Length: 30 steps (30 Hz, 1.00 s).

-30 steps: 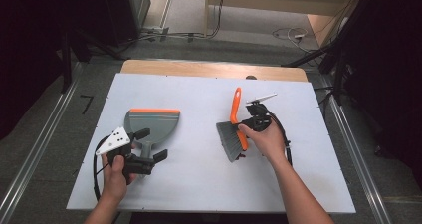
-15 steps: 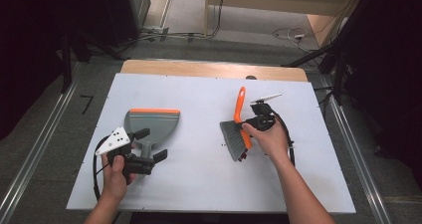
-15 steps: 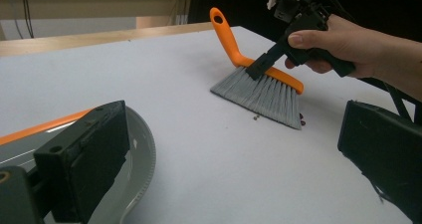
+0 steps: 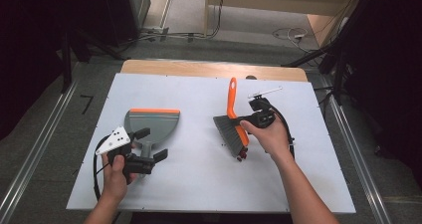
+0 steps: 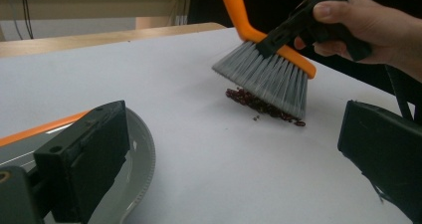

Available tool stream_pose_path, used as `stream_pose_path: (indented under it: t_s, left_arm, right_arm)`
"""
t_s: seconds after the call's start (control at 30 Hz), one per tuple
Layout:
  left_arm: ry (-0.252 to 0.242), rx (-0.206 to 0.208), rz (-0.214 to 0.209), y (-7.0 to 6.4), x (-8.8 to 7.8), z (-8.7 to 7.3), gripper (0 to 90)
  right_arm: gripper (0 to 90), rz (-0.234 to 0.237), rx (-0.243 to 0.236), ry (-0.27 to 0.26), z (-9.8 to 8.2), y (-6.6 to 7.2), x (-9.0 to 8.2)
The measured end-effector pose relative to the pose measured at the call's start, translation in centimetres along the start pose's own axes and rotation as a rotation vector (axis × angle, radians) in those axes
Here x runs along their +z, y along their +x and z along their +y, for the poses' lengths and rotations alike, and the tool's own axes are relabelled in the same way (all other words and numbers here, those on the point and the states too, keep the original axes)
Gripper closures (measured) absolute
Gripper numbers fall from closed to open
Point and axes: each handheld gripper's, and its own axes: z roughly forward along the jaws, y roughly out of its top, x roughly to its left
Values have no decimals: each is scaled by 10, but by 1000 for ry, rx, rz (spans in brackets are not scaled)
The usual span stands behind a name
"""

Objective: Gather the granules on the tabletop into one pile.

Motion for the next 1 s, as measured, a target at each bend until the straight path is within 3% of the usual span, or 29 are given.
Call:
stream_pose_path:
  t_s: [0.1,0.27,0.37,0.53,0.73,0.87,1.0]
  left_arm:
    - [-3,-3,0,1,-1,0,5]
    - [-4,-6,2,0,-1,0,5]
    - [-4,-6,0,0,0,0,5]
    - [4,-3,0,-1,1,0,5]
    - [6,1,0,-2,2,0,5]
    - [5,1,1,-1,2,0,5]
    - [5,2,0,-1,1,0,5]
  right_arm:
    - [685,6,-77,-20,2,6,-13]
    - [685,-5,-159,-8,1,10,-31]
    - [685,-21,-248,26,-5,12,-37]
    - [685,-53,-355,103,-17,22,-42]
    - [686,-43,-535,235,-34,34,-36]
    - [686,-44,-572,318,-44,40,-22]
    - [687,-22,-590,362,-50,41,-8]
